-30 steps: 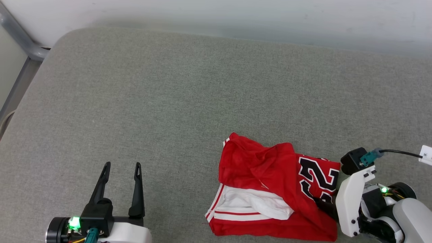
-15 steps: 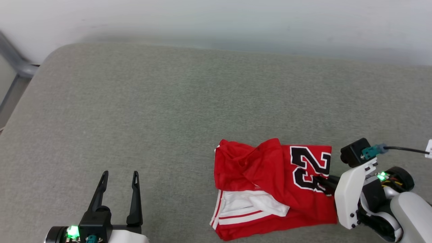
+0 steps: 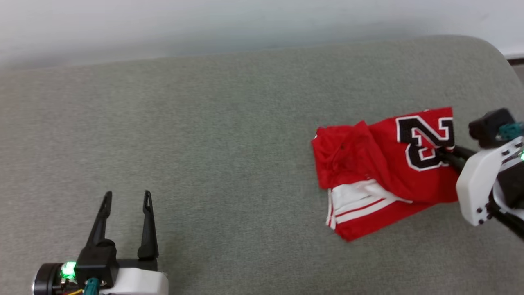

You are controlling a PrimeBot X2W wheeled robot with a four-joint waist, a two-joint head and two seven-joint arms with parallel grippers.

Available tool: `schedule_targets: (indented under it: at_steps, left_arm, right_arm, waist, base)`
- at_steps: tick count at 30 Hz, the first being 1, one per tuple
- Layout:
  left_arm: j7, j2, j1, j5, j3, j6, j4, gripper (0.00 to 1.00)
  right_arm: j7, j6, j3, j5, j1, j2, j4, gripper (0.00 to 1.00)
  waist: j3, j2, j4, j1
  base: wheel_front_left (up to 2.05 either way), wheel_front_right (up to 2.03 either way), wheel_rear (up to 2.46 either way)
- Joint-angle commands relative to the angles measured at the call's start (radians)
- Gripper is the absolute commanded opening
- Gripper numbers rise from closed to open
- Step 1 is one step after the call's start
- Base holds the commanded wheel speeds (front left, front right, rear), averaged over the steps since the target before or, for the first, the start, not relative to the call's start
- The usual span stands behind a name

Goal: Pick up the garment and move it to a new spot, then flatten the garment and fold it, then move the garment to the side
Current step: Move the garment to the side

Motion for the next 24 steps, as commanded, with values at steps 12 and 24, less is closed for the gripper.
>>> schedule_targets:
  at_steps: [12,24]
  left_arm:
    - [-0.002,0.049,-0.093,0.014,0.022,-0.009,-0.082,1.0]
    - [-0.002,0.079,-0.175,0.01,0.031,-0.008,-0.162,1.0]
  right_arm:
    - [0.028,-0.001,-0.176,-0.097,-0.097,-0.037,0.017,0.0]
    - [0.049,-0.001,-0.443,-0.196,-0.174,-0.07,0.167,0.0]
  waist:
    - [0.193,0.0,-0.055,0.0]
    - [0.356,0.0,-0.011,0.0]
  base:
    - [0.0,0.0,0.0]
    - [0.0,0.0,0.0]
